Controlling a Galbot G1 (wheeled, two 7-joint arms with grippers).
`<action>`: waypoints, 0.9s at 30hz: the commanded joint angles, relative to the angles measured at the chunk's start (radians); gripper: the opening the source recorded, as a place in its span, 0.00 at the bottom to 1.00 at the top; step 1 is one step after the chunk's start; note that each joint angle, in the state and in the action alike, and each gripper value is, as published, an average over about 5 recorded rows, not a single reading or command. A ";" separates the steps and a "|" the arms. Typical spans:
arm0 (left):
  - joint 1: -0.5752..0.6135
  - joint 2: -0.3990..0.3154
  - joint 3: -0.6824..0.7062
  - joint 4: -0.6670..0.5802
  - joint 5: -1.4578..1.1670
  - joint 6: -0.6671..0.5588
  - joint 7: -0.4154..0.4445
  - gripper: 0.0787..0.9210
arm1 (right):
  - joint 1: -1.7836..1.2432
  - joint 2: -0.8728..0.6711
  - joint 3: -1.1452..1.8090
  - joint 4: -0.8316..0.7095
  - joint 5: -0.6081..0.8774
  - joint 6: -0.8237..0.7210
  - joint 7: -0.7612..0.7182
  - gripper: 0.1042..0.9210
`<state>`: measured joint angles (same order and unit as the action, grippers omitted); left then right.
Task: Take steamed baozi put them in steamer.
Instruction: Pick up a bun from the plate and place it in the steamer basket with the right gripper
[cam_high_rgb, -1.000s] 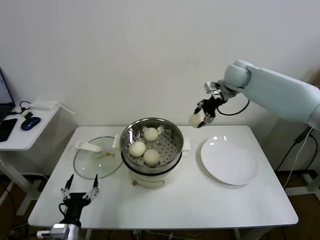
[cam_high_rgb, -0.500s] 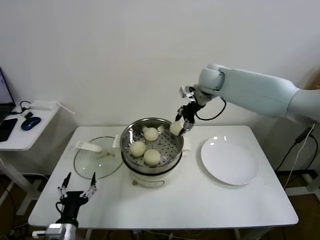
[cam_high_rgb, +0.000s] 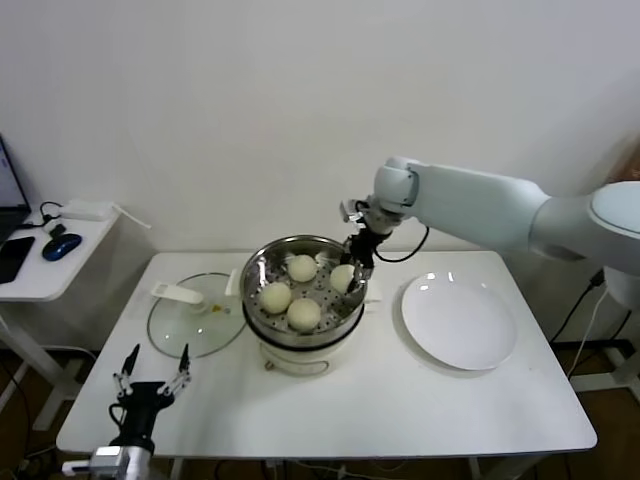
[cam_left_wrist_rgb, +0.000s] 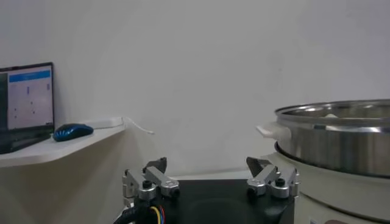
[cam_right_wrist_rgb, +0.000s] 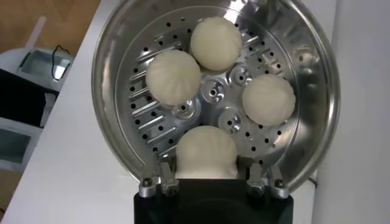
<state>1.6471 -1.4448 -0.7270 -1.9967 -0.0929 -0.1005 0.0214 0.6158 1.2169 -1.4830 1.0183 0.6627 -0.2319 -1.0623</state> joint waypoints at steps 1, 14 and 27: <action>0.001 0.001 0.001 0.002 -0.002 0.000 0.000 0.88 | -0.056 0.040 0.006 -0.058 -0.014 -0.006 0.006 0.66; 0.009 0.000 -0.001 0.002 -0.002 -0.004 0.000 0.88 | -0.079 0.058 0.015 -0.083 -0.039 -0.001 0.010 0.66; 0.011 -0.002 -0.001 -0.001 -0.001 -0.005 0.000 0.88 | -0.067 0.053 0.029 -0.077 -0.026 0.001 0.001 0.88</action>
<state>1.6566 -1.4459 -0.7286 -1.9979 -0.0946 -0.1050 0.0215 0.5379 1.2718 -1.4568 0.9405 0.6310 -0.2316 -1.0506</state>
